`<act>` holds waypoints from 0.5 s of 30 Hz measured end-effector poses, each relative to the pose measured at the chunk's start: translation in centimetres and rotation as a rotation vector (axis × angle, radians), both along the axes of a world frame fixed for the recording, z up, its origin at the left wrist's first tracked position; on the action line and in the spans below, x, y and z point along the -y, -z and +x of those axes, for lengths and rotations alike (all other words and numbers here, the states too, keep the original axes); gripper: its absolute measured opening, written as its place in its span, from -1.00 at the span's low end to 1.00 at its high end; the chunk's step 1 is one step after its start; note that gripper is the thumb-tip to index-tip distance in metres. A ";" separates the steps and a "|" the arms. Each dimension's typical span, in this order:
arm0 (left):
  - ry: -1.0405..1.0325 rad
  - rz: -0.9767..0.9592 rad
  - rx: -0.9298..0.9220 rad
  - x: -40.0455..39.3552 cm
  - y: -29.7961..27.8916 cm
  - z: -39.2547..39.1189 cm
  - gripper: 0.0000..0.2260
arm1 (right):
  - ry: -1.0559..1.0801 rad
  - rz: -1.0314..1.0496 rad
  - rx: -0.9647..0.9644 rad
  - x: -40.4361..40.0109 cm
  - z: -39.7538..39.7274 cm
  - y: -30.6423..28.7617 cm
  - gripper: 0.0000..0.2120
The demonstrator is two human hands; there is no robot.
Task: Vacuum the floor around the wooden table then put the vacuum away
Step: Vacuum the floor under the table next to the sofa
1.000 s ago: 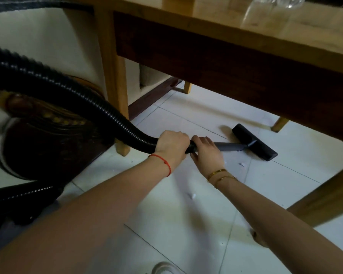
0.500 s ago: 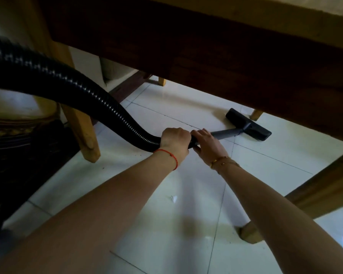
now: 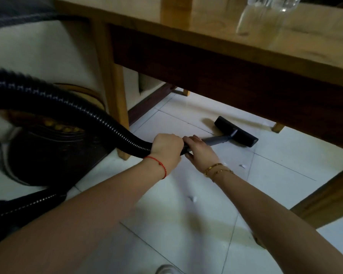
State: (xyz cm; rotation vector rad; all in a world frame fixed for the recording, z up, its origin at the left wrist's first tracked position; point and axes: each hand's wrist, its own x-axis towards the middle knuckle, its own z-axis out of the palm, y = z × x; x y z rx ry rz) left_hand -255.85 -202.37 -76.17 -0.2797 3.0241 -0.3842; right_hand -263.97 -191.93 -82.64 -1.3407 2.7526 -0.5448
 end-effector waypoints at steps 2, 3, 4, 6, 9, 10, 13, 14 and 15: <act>-0.037 -0.024 0.013 1.2 -0.9 2.2 -0.81 | -0.044 -0.015 0.014 1.6 1.9 -0.9 -0.74; -0.054 -0.038 0.018 1.9 -1.4 3.2 -0.81 | -0.067 -0.028 0.023 2.5 2.9 -1.3 -0.74; -0.074 -0.054 0.023 2.5 -1.9 4.2 -0.81 | -0.090 -0.041 0.032 3.3 3.8 -1.7 -0.75; -0.112 -0.077 0.033 3.7 -2.8 6.3 -0.82 | -0.125 -0.066 0.051 4.9 5.7 -2.5 -0.75; -0.150 -0.081 0.037 5.5 -4.0 9.4 -0.83 | -0.173 -0.107 0.070 7.3 8.3 -3.5 -0.71; -0.157 -0.077 0.031 6.1 -4.4 10.5 -0.82 | -0.196 -0.113 0.076 8.0 9.1 -3.7 -0.68; -0.183 -0.090 0.013 7.6 -5.2 13.3 -0.80 | -0.254 -0.100 0.072 9.8 11.5 -4.4 -0.65; -0.200 -0.085 0.017 8.0 -5.4 14.2 -0.80 | -0.267 -0.095 0.065 10.3 12.3 -4.6 -0.67; -0.217 -0.075 0.019 8.3 -5.6 14.9 -0.81 | -0.278 -0.093 0.060 10.7 12.9 -4.7 -0.69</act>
